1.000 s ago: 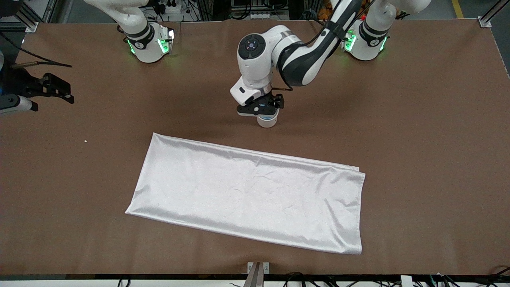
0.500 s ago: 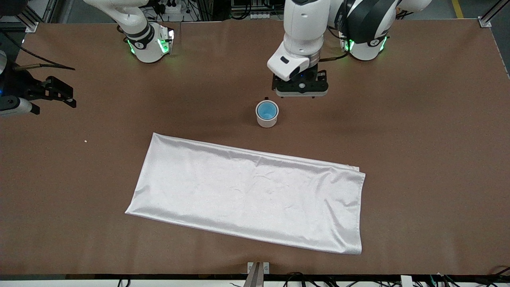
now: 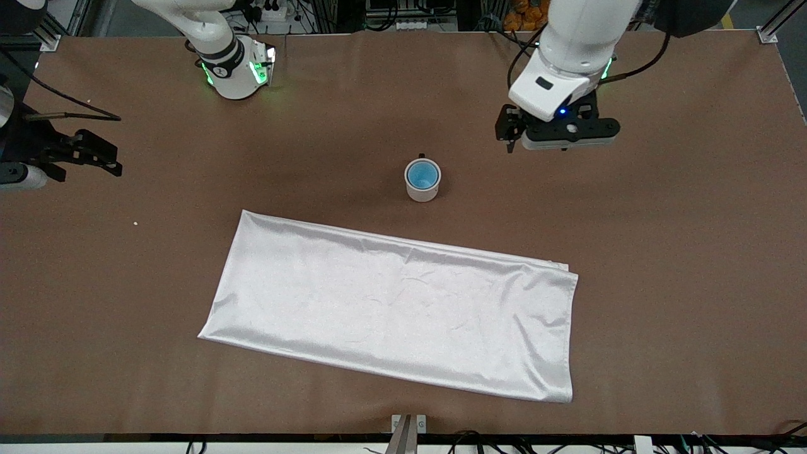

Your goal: Place blue cup into white mug on table

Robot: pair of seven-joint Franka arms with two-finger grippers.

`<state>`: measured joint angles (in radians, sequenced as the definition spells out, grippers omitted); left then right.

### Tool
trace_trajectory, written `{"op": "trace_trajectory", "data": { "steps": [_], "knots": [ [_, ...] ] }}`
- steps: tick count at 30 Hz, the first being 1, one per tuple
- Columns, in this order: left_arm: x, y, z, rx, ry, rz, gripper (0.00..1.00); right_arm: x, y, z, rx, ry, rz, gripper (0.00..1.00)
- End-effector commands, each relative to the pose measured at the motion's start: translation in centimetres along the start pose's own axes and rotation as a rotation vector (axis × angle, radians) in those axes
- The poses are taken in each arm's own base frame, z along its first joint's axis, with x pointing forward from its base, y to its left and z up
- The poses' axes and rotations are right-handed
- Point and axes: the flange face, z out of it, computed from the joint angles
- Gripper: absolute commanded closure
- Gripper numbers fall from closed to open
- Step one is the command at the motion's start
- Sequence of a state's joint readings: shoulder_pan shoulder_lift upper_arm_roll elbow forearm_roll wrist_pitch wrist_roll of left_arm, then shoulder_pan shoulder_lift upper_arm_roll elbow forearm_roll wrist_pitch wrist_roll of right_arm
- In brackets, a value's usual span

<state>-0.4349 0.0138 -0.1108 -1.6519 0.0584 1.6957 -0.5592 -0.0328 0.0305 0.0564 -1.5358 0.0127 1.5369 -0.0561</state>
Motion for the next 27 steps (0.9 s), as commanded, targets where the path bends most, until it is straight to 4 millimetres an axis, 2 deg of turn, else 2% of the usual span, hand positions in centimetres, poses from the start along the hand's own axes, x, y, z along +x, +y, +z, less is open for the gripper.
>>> {"op": "trace_trajectory", "data": {
  "steps": [1, 6, 10, 13, 16, 27],
  "knots": [
    [1.1, -4.0, -0.4, -0.028, -0.022, 0.036, 0.0, -0.3, 0.3, -0.1, 0.004, -0.001, 0.02, 0.0],
    [2.3, -6.7, -0.3, -0.034, -0.026, 0.073, 0.0, -0.3, 0.4, 0.0, 0.004, -0.002, 0.02, 0.0],
    [3.6, -9.9, -0.2, -0.036, -0.025, 0.029, 0.0, -0.3, 0.4, 0.0, 0.004, -0.006, 0.018, 0.0],
    [4.0, -11.1, -0.2, -0.038, -0.023, 0.07, 0.0, -0.3, 0.7, 0.4, 0.003, -0.012, 0.026, 0.0],
    [4.6, -13.2, -0.3, -0.04, -0.021, 0.071, 0.0, -0.3, 0.9, 0.4, 0.003, -0.013, 0.029, 0.0],
    [5.4, -14.5, -0.3, -0.05, -0.016, 0.101, 0.0, -0.2, 1.0, 0.9, 0.002, -0.015, 0.028, 0.0]
  ]
}}
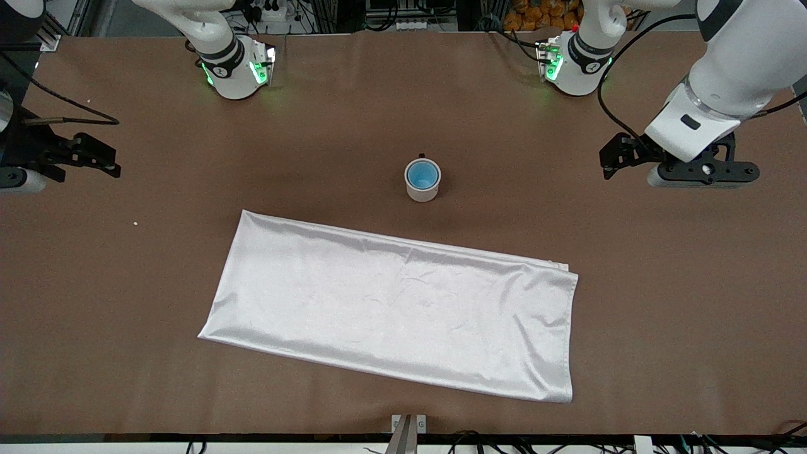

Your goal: Place blue cup into white mug on table

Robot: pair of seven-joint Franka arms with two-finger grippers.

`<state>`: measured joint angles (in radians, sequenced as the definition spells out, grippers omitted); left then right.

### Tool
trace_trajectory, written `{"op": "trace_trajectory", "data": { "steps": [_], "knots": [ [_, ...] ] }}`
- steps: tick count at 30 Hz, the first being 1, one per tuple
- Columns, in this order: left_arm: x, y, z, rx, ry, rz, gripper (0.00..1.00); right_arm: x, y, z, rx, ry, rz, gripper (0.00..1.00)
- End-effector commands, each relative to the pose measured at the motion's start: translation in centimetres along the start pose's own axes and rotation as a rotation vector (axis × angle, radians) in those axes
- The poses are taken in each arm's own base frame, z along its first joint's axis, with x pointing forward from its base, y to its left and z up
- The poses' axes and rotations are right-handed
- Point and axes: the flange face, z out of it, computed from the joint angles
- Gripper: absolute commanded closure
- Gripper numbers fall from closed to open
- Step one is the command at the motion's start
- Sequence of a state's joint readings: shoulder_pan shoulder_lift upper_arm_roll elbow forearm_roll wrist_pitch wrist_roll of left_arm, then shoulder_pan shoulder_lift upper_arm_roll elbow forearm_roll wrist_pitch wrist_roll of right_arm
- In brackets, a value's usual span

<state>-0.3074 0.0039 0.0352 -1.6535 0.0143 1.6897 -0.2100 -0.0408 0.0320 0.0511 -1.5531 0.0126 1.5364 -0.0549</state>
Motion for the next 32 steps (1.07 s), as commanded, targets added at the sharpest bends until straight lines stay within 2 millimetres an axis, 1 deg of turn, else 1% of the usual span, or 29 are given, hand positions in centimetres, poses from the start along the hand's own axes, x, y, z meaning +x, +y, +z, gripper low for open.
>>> {"op": "trace_trajectory", "data": {
  "steps": [1, 6, 10, 12, 15, 32],
  "knots": [
    [-0.2, -0.5, -0.7, -0.022, 0.005, 0.032, 0.0, -0.1, 0.2, 0.0, 0.001, 0.004, 0.013, 0.0],
    [-0.2, -0.6, -0.8, -0.016, 0.008, 0.043, 0.0, -0.1, 0.2, 0.0, 0.001, 0.004, 0.013, 0.0],
    [0.2, -0.5, -0.5, -0.019, 0.003, 0.092, 0.0, -0.1, 0.2, 0.1, 0.001, 0.001, 0.012, 0.0],
    [0.5, -0.6, -0.9, -0.017, 0.014, 0.094, 0.0, -0.1, 0.2, 0.1, 0.001, 0.001, 0.012, 0.0],
    [0.8, -1.0, -0.9, -0.018, 0.016, 0.084, 0.0, -0.1, 0.2, 0.1, 0.001, 0.001, 0.012, 0.0],
    [0.8, -1.1, -0.9, -0.021, 0.015, 0.084, 0.0, -0.1, 0.4, 0.0, 0.001, 0.004, 0.012, 0.0]
  ]
}}
